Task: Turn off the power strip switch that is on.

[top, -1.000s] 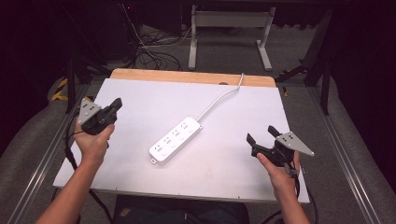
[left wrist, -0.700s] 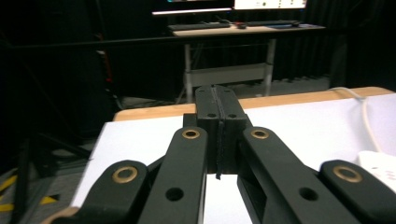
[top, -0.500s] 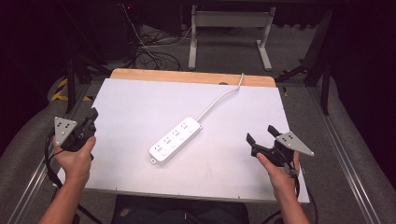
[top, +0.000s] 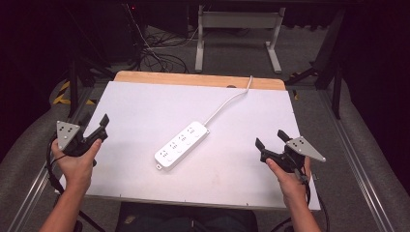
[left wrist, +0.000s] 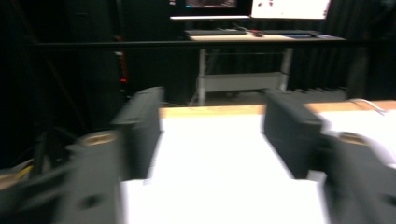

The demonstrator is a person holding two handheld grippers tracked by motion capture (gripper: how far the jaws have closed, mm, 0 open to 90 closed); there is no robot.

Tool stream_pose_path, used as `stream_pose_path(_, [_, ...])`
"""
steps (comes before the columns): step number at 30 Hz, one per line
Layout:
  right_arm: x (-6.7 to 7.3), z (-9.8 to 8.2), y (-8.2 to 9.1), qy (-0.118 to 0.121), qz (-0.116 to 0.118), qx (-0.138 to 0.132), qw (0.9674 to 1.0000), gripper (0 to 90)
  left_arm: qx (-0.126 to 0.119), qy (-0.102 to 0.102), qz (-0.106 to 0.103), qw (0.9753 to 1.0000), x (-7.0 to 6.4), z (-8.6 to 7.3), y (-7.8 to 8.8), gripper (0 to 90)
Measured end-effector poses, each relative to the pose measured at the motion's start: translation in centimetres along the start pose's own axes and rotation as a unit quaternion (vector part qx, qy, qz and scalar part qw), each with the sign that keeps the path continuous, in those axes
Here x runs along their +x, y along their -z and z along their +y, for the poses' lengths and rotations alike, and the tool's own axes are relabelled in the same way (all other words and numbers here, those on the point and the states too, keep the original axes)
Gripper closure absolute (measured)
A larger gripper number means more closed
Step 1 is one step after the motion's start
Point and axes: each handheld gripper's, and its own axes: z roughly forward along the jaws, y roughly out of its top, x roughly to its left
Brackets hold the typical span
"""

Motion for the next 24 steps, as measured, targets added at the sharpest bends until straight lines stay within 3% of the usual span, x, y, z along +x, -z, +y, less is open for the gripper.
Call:
stream_pose_path(1, [0.0,0.0,0.0,0.0,0.0,0.0,1.0,12.9,0.0,-0.007,-0.007,0.9999,-0.14,-0.02,-0.08,30.7])
stream_pose_path(2, [0.0,0.01,0.01,-0.001,0.0,0.0,1.0,12.9,0.005,-0.02,-0.008,0.9998,-0.48,-0.03,-0.29,19.7])
stream_pose_path(6, [0.02,0.02,0.07,-0.002,0.0,-0.001,1.0,12.8,0.002,-0.02,0.001,0.9998,-0.82,0.02,-0.32,7.2])
stream_pose_path(14, [0.0,0.01,0.13,-0.001,0.0,-0.001,1.0,12.8,0.009,-0.024,0.001,0.9997,-0.83,-0.16,-0.4,5.2])
stream_pose_path(20, [0.02,-0.02,0.1,-0.001,0.0,0.001,1.0,12.6,0.021,-0.009,-0.005,0.9997,-0.56,-0.57,-0.59,5.6])
stream_pose_path(24, [0.04,0.05,0.16,0.0,0.0,-0.001,1.0,12.5,0.027,-0.009,-0.002,0.9996,-0.6,-0.69,-0.73,3.5])
